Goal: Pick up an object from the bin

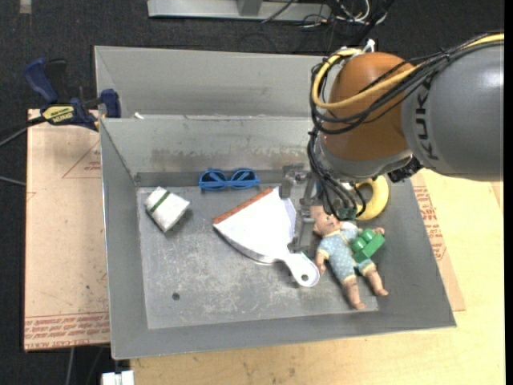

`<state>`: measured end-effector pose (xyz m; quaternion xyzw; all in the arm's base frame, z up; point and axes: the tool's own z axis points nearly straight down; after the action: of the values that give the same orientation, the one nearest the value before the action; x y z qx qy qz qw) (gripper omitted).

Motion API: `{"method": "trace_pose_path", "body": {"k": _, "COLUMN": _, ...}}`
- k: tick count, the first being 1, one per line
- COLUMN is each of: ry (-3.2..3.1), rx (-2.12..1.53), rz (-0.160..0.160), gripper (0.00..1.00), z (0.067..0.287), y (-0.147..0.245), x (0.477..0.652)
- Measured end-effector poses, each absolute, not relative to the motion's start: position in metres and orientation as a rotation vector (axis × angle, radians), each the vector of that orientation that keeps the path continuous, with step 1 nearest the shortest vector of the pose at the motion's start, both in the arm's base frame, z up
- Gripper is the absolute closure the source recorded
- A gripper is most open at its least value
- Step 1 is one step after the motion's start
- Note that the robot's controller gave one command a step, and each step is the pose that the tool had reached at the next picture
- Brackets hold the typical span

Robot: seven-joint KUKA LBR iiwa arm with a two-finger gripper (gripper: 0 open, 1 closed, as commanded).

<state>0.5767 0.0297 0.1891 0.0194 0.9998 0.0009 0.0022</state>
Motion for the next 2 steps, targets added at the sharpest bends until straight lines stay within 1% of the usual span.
{"method": "trace_pose_path", "body": {"k": 1, "ry": 3.142, "rx": -0.065, "rz": 0.004, "gripper": 0.00, "z": 0.1649, "y": -0.0254, "x": 0.5645}}
{"method": "trace_pose_path", "body": {"k": 2, "ry": 3.138, "rx": 0.055, "rz": -0.003, "gripper": 0.00, "z": 0.1624, "y": -0.0264, "x": 0.5591}}
